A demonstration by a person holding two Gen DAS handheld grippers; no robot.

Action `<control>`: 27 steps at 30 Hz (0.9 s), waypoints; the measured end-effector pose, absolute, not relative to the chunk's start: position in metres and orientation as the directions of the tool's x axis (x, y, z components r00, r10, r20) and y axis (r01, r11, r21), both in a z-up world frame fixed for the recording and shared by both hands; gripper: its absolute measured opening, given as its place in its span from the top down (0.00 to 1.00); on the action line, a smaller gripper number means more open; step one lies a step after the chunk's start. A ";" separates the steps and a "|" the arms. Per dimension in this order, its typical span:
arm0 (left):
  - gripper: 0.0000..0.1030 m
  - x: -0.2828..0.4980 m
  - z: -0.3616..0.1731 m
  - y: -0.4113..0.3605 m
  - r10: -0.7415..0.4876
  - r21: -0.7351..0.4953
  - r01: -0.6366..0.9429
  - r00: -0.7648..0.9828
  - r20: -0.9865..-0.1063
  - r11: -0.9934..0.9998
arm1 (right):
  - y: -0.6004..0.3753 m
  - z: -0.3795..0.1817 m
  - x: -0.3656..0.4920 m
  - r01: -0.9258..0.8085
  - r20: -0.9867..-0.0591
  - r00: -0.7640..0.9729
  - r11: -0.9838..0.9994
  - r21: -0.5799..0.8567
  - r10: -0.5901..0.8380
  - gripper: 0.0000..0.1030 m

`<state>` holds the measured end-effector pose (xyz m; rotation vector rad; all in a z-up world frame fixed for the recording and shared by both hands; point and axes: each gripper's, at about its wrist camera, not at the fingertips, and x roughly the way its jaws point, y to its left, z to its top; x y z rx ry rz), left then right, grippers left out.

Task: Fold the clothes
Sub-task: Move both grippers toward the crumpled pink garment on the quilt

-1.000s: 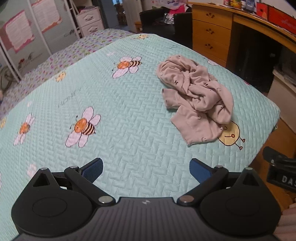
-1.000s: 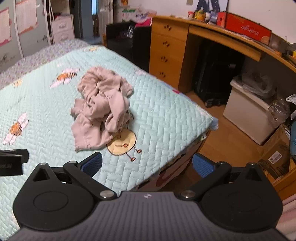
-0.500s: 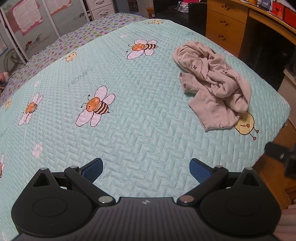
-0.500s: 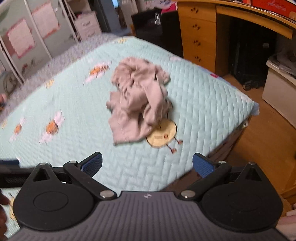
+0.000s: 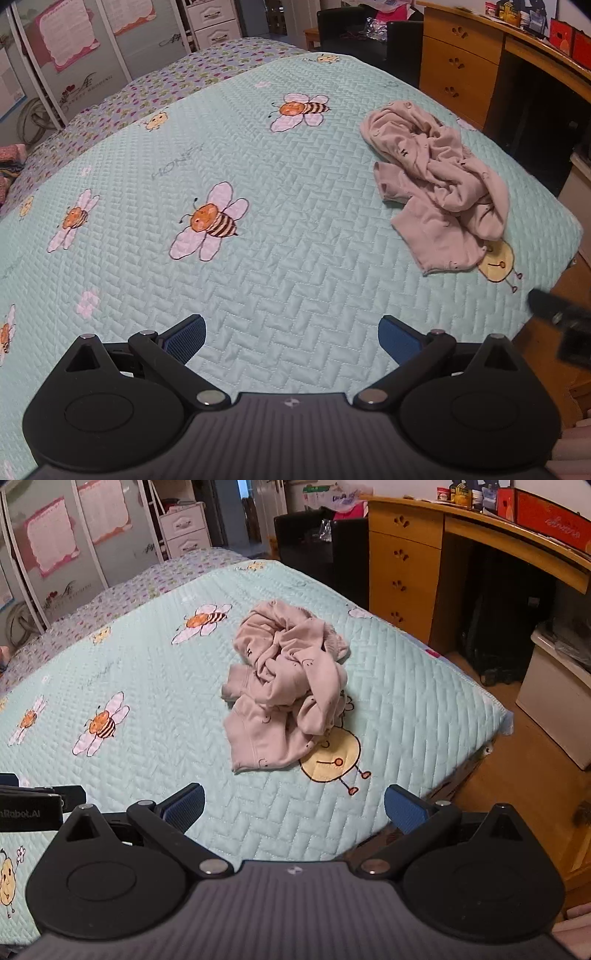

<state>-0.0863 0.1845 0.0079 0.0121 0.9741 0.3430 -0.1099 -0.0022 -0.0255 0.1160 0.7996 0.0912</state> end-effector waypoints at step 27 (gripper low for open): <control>0.01 -0.068 -0.083 0.258 0.282 0.157 -0.335 0.366 -0.887 0.929 | 0.010 -0.086 -0.054 -0.046 -0.719 0.669 0.976 0.212 0.188 0.24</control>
